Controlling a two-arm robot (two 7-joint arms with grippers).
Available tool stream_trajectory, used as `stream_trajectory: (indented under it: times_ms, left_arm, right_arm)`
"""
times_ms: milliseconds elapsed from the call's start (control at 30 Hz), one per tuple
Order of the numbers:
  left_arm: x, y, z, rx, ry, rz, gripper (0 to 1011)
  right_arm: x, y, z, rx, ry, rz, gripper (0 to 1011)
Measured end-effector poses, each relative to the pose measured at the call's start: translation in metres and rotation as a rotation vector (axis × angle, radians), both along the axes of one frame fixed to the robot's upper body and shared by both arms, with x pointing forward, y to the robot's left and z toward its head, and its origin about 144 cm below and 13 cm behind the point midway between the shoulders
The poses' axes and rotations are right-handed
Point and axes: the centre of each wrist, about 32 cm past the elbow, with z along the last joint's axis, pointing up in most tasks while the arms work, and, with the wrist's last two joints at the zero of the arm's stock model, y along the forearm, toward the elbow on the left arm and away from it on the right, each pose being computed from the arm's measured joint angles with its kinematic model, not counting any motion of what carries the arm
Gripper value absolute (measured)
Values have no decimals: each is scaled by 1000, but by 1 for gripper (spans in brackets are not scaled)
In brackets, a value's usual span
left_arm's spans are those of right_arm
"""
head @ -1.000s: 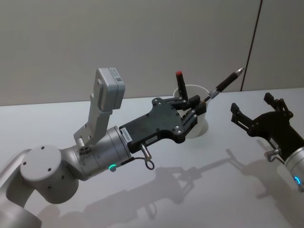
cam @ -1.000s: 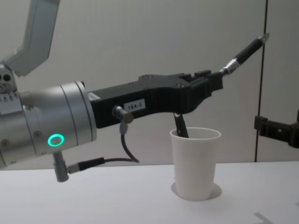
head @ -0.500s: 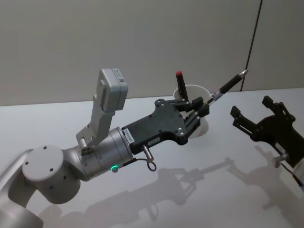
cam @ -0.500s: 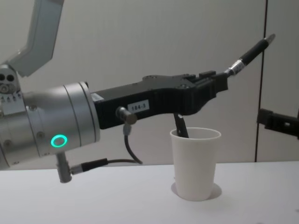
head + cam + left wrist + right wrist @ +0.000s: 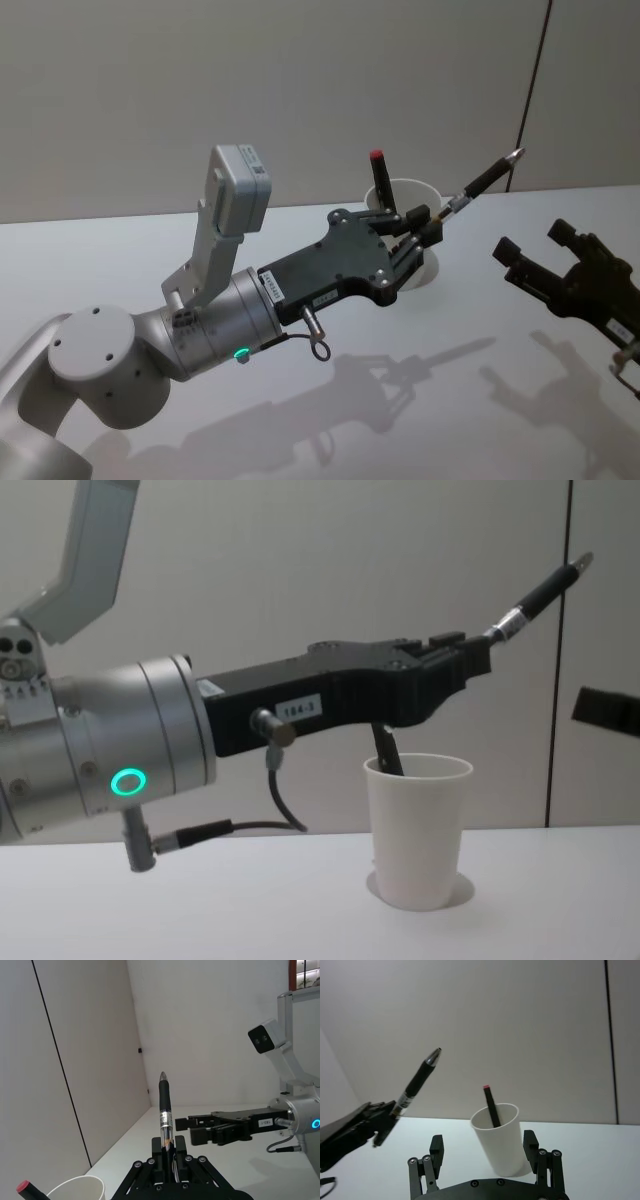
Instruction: Place the pen into the pen holder.
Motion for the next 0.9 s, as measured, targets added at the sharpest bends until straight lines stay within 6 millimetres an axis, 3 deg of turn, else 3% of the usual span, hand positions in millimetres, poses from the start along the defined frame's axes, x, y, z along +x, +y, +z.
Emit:
stream_trajectory:
  times_ms: [433, 900]
  left_arm:
    - [0, 0, 0, 0, 0, -1, 151]
    - [0, 0, 0, 0, 0, -1, 151]
  right_arm:
    - [-6, -16, 11, 197, 72, 159, 1001]
    - [-5, -19, 16, 417, 118, 230, 1001]
